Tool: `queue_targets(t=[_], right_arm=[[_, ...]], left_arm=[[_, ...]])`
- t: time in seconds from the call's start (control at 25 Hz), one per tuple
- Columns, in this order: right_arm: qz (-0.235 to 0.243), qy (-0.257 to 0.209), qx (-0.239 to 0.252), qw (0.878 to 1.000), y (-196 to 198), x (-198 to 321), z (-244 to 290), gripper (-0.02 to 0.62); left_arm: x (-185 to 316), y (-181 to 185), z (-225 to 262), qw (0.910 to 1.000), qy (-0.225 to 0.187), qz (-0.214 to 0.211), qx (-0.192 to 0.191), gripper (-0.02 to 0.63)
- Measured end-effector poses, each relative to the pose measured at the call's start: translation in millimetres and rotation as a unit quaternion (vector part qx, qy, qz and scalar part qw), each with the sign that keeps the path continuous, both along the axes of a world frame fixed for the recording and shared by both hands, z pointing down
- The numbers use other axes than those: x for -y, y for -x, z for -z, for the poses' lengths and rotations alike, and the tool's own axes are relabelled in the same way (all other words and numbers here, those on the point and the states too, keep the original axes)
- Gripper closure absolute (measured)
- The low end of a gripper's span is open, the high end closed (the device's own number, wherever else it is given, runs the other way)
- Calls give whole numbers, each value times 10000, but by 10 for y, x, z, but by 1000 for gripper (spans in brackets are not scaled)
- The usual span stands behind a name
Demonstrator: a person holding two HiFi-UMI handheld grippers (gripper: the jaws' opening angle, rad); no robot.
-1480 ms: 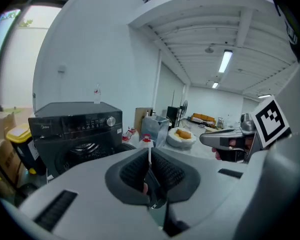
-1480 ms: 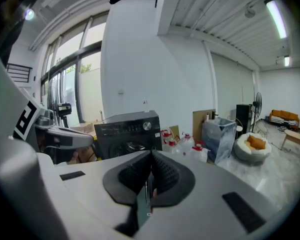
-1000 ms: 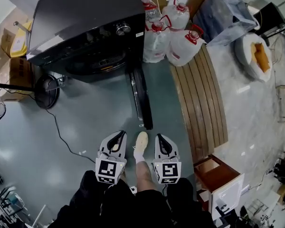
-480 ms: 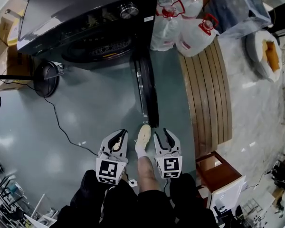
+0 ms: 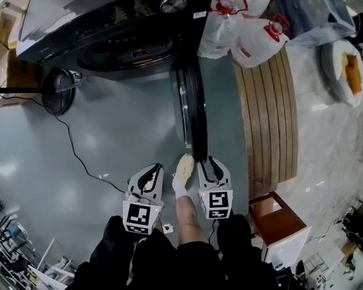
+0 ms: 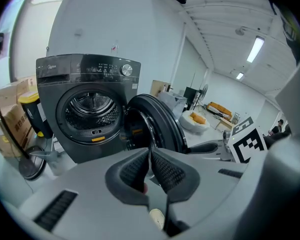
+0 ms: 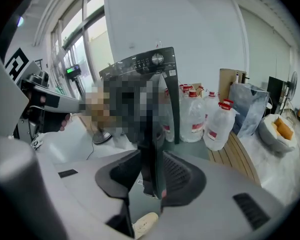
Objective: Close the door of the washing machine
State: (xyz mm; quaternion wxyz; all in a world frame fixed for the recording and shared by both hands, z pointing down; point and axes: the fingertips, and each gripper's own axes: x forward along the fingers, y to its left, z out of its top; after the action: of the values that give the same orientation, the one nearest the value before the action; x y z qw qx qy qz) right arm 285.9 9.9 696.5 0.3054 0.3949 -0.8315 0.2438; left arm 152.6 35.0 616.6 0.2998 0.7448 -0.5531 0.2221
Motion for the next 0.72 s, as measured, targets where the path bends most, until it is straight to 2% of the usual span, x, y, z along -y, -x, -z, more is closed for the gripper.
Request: queue_targets(t=[0.08,0.72], right_arm=[[-28,33,12,10000,-4,42,-18,515],[404,279,178,9986,245,-16,-50,511]], left_arm=[[18,16,-17,10000,13,69,-11,571],[-62,390,-34,9969,-45,774,91,571]])
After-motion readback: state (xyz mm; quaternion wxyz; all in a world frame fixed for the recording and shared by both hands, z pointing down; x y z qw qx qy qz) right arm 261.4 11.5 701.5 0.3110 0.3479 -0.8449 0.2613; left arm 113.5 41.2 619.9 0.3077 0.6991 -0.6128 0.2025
